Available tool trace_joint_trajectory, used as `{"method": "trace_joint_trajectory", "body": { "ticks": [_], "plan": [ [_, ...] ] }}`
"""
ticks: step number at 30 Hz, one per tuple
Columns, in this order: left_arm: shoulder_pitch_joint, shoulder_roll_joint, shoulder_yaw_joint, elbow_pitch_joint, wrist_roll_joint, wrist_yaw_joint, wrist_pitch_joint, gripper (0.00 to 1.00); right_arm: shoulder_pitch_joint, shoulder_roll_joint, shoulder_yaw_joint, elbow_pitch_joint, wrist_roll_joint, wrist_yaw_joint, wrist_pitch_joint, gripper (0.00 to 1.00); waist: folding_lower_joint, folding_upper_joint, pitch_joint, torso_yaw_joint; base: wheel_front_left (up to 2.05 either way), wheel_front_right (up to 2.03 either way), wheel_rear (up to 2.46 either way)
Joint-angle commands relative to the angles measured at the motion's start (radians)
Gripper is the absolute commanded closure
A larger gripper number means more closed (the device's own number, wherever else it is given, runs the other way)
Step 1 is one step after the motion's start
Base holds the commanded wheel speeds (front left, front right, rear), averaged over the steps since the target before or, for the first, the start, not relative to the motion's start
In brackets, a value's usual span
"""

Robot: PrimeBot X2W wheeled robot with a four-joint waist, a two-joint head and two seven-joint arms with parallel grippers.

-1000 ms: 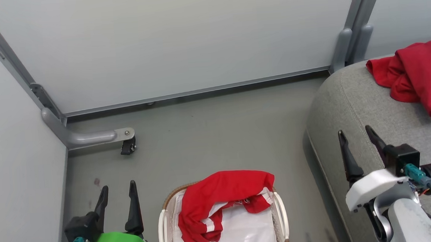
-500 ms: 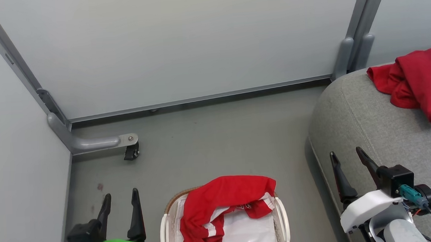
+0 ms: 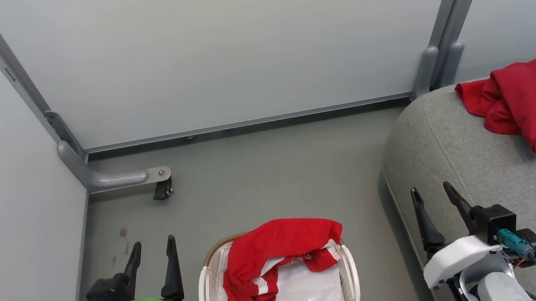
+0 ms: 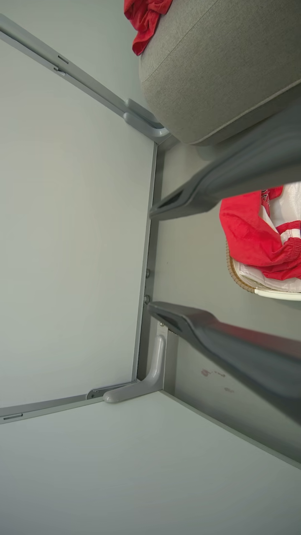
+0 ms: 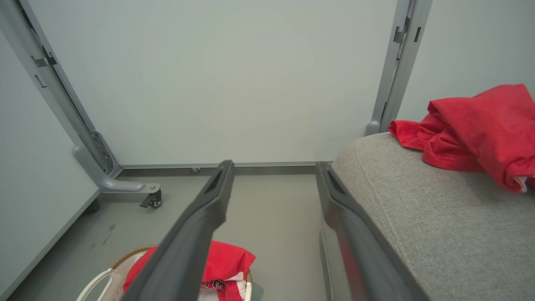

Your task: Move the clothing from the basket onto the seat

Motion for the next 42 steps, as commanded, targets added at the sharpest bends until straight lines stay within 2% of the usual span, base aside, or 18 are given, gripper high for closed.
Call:
{"method": "trace_joint_trajectory", "body": {
  "ticks": [1, 10, 18, 32, 37, 42],
  "plan": [
    [-0.008, 0.000, 0.001, 0.002, -0.005, -0.002, -0.001, 0.00, 0.007, -0.003, 0.001, -0.005, 0.004, -0.001, -0.002, 0.00, 0.0000, 0.0000, 0.001, -0.001, 0.00, 0.00, 0.00],
    [-0.044, 0.001, -0.034, 0.017, 0.016, -0.009, -0.001, 0.00, -0.021, -0.003, 0.011, -0.019, 0.007, -0.001, -0.002, 0.00, 0.0000, 0.0000, 0.034, -0.012, 0.00, 0.00, 0.00],
    [-0.199, 0.001, -0.117, 0.110, 0.058, -0.024, -0.001, 0.00, -0.094, -0.003, 0.017, -0.050, 0.000, -0.001, -0.002, 0.00, 0.0000, 0.0000, 0.155, -0.048, 0.00, 0.00, 0.00],
    [-0.484, 0.013, -0.288, 0.472, 0.116, -0.033, -0.001, 0.00, -0.250, -0.003, 0.014, -0.114, 0.015, -0.001, -0.002, 0.00, 0.0000, 0.0000, 0.443, -0.162, 0.00, 0.00, 0.00],
    [-0.583, 0.031, -0.358, 0.625, 0.116, -0.032, 0.003, 0.00, -0.311, -0.003, 0.035, -0.140, 0.040, -0.001, -0.002, 0.00, 0.0000, 0.0000, 0.558, -0.213, 0.00, 0.00, 0.00],
    [-0.656, 0.051, -0.398, 0.722, 0.125, -0.032, 0.005, 0.00, -0.355, -0.002, 0.062, -0.160, 0.065, -0.001, -0.002, 0.00, 0.0000, 0.0000, 0.637, -0.250, 0.00, 0.00, 0.00]
  ]
}}
